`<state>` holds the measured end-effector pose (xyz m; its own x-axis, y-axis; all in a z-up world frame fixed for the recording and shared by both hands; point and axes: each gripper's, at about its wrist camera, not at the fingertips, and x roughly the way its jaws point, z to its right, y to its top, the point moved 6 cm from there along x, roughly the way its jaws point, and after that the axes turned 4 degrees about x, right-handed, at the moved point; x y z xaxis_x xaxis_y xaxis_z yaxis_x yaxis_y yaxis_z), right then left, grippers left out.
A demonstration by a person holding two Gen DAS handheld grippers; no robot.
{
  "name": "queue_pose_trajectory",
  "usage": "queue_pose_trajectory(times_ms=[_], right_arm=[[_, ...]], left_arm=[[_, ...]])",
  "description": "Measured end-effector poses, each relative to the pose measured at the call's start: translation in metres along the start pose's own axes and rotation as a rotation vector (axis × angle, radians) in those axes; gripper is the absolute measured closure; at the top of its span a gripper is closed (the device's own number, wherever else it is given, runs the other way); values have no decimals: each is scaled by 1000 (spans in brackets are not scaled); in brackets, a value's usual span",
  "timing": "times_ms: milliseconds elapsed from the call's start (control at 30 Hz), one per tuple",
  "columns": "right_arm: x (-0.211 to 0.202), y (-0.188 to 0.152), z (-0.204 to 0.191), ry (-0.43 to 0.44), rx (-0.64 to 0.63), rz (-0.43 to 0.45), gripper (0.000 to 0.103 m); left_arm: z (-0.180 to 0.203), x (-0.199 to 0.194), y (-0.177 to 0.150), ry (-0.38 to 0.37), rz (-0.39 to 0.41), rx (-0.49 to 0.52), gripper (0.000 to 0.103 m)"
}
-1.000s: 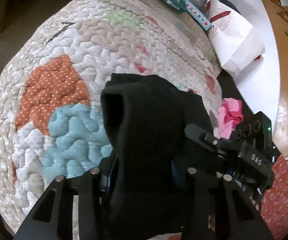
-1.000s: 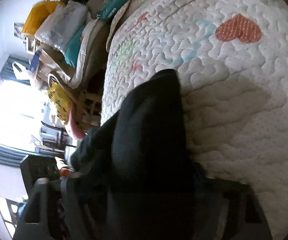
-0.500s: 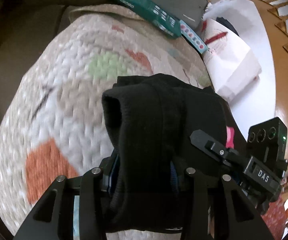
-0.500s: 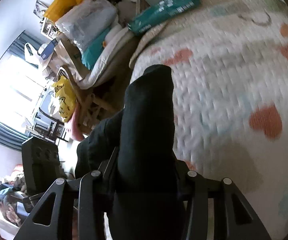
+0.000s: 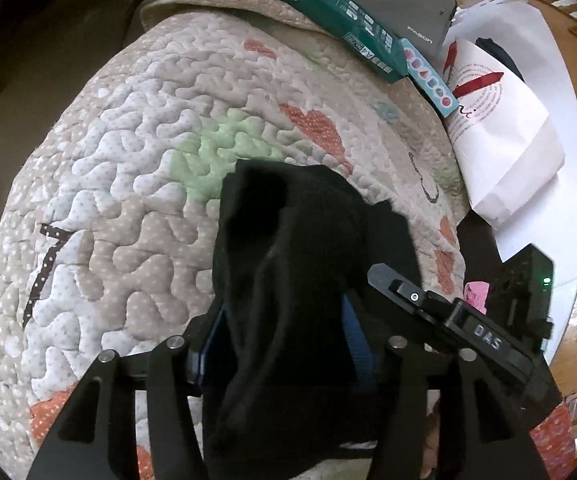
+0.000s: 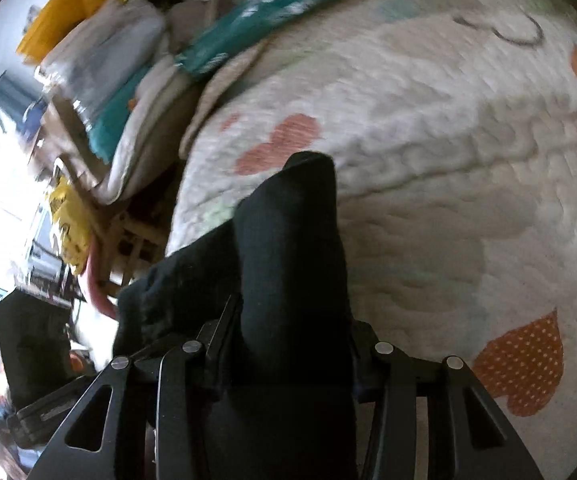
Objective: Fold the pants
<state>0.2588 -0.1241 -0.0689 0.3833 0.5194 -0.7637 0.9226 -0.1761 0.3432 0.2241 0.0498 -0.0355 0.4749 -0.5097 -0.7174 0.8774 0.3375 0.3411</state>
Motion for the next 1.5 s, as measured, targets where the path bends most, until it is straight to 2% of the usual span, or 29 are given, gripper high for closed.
queue_pose_trajectory(times_ms=[100, 167, 267, 333, 433, 567, 667, 833, 967, 1100, 1200, 1267, 1300, 1400, 1500], right_arm=[[-1, 3, 25, -37, 50, 38, 43], [-5, 6, 34, -51, 71, 60, 29], [-12, 6, 39, -61, 74, 74, 24], [-20, 6, 40, -71, 73, 87, 24], [-39, -2, 39, -55, 82, 109, 24], [-58, -31, 35, -103, 12, 120, 23], [-73, -48, 34, -130, -5, 129, 23], [-107, -76, 32, -138, 3, 154, 23], [-134, -104, 23, -144, -32, 176, 22], [-151, -133, 13, -167, -76, 212, 22], [-157, -152, 6, -178, -103, 236, 21], [-163, -167, 1, -204, -137, 264, 21], [-167, -175, -1, -218, -154, 279, 21], [-176, -189, -7, -242, -187, 314, 21], [-186, -200, -12, -253, -209, 355, 21]], left_arm=[[-5, 3, -3, 20, -4, 1, 34], [-8, 3, -2, -4, -5, -14, 34], [-14, 0, 0, -23, -13, -63, 34], [-18, -1, 1, -47, -17, -109, 34], [-33, 0, 5, -112, -25, -252, 34], [-48, -1, 7, -183, -35, -422, 34], [-54, -12, 5, -177, -24, -480, 34], [-54, -57, -3, -11, 8, -380, 33], [-41, -106, -28, 147, 57, -216, 33], [-15, -152, -67, 304, 149, -30, 33], [15, -189, -99, 449, 313, 116, 32], [36, -214, -118, 522, 457, 182, 21], [47, -230, -129, 555, 546, 200, 12], [71, -265, -157, 589, 750, 217, 0], [91, -280, -170, 597, 818, 267, 0]])
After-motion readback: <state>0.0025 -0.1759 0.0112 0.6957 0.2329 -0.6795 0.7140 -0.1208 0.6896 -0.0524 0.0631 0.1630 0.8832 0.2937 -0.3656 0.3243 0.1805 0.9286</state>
